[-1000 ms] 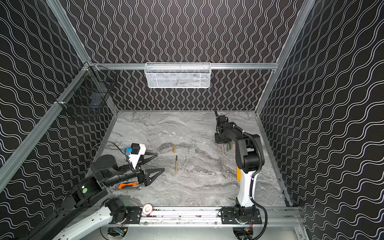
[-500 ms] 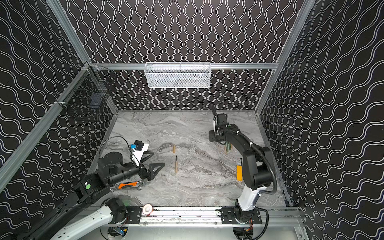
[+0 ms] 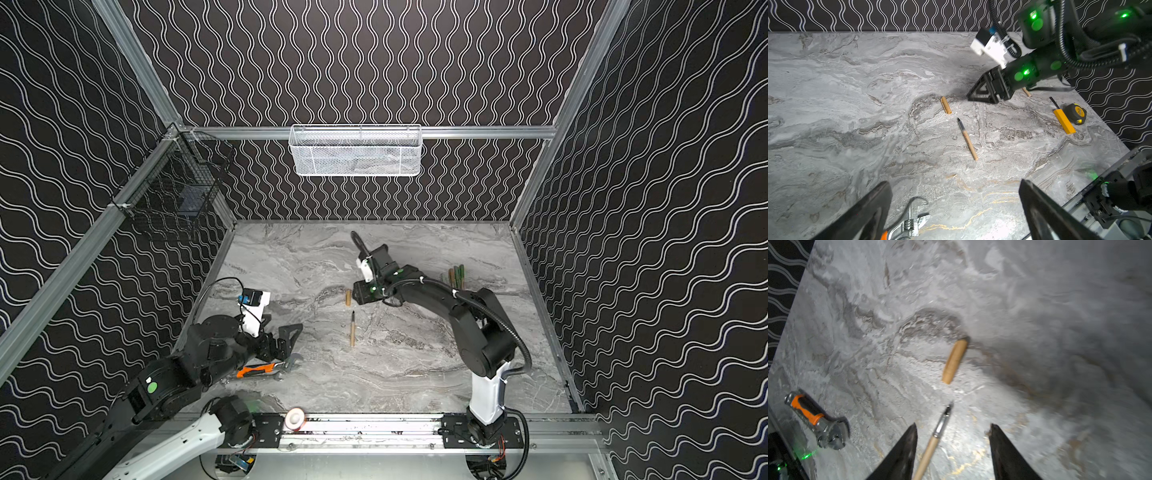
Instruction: Insert the pens into the pen caps
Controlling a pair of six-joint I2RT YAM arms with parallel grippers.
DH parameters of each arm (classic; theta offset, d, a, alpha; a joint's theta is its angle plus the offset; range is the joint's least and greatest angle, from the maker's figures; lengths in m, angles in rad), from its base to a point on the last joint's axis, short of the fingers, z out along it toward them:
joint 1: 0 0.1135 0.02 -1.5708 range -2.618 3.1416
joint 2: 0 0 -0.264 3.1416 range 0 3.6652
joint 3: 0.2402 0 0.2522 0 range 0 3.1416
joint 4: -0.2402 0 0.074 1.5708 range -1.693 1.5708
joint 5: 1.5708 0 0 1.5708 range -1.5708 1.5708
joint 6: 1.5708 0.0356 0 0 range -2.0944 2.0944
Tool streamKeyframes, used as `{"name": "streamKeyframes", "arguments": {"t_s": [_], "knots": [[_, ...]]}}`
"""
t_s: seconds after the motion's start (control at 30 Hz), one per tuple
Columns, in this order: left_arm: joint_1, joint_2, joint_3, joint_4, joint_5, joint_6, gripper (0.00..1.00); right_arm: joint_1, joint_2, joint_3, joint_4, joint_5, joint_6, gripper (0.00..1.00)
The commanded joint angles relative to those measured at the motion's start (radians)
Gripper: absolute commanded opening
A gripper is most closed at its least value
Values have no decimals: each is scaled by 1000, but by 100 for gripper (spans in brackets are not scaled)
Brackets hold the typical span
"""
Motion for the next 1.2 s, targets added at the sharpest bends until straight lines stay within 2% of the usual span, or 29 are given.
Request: {"name": "streamKeyframes", "arguments": {"t_s": [0.0, 0.2, 0.47, 0.7, 0.97, 1.17], "knots": [[1, 0, -4, 1, -19, -18, 99, 47, 45, 18, -21, 36, 48, 57], [1, 13, -5, 9, -2, -10, 99, 121, 105, 31, -60, 132, 75, 54], [1, -9, -10, 8, -6, -15, 99, 156, 148, 42, -93, 209, 91, 47], [1, 1, -17, 19, 4, -22, 99, 163, 168, 62, -115, 240, 89, 32], [1, 19, -78, 88, 58, -60, 99, 163, 187, 84, -132, 250, 83, 20], [0, 38, -121, 126, 82, -70, 99, 158, 161, 82, -113, 234, 80, 16]]}}
